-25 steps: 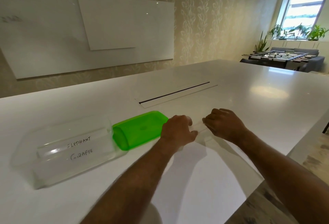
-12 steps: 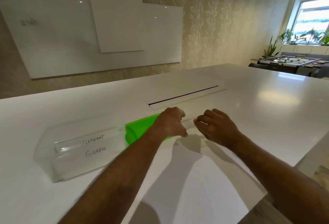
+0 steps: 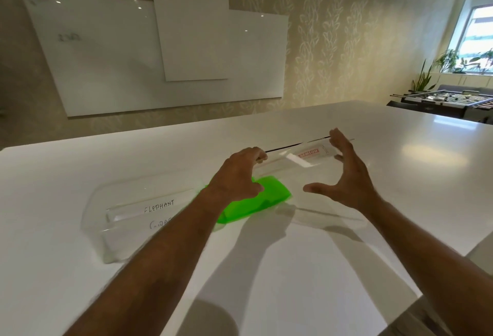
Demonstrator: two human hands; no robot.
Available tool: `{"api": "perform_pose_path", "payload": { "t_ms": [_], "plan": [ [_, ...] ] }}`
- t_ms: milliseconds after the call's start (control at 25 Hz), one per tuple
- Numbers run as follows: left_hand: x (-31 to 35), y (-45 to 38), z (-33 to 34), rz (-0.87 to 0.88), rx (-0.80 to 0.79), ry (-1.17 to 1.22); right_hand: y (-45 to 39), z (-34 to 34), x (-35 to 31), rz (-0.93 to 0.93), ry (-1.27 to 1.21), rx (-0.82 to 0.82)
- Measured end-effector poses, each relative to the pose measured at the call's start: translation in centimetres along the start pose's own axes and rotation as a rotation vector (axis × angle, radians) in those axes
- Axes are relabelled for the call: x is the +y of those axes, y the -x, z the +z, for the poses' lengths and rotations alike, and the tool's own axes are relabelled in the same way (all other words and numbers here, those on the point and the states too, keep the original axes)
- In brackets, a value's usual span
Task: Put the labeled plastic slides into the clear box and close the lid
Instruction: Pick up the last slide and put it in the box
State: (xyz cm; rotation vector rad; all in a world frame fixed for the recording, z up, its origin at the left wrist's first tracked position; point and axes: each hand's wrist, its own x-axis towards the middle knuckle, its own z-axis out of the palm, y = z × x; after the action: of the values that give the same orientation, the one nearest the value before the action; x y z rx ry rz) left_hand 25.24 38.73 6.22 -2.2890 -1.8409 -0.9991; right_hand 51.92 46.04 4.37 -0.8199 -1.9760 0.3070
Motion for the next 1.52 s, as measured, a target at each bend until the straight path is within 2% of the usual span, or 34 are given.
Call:
{"api": "perform_pose_path", "payload": {
  "t_ms": [200,320,400,520,680,880,1080,1280,1520],
  "plan": [
    [-0.3,1.0,0.2,0.141,0.150,0.020,0.6,3.9,-4.4,-0.162,-0.232,0.040],
    [-0.4,1.1,0.0,0.169,0.205,0.043,0.5,5.4,-6.7,-0.122,-0.253,0.147],
    [-0.3,1.1,-0.5,0.166,0.208,0.072,0.4,6.0,-7.6,-0.097,-0.192,0.230],
    [0.0,1.4,-1.4,0.185,0.135,0.152,0.0,6.8,-8.4,-0.221,-0.081,0.326],
    [0.3,3.1,-2.7,0.081,0.010,0.492,-0.6,7.6,-8.4,-0.397,0.102,0.381],
    [0.6,4.7,-4.3,0.008,0.052,0.772,-1.3,8.5,-7.5,-0.481,0.312,0.422],
    [0.2,5.3,-5.4,-0.098,0.065,0.899,-1.5,9.2,-7.3,-0.576,0.523,0.454],
    [-1.2,5.6,-6.6,-0.280,-0.069,0.813,-1.1,9.9,-8.1,-0.659,0.639,0.455],
    [-2.7,6.6,-7.9,-0.280,-0.050,0.643,-1.1,10.5,-9.4,-0.729,0.636,0.388]
  ]
}}
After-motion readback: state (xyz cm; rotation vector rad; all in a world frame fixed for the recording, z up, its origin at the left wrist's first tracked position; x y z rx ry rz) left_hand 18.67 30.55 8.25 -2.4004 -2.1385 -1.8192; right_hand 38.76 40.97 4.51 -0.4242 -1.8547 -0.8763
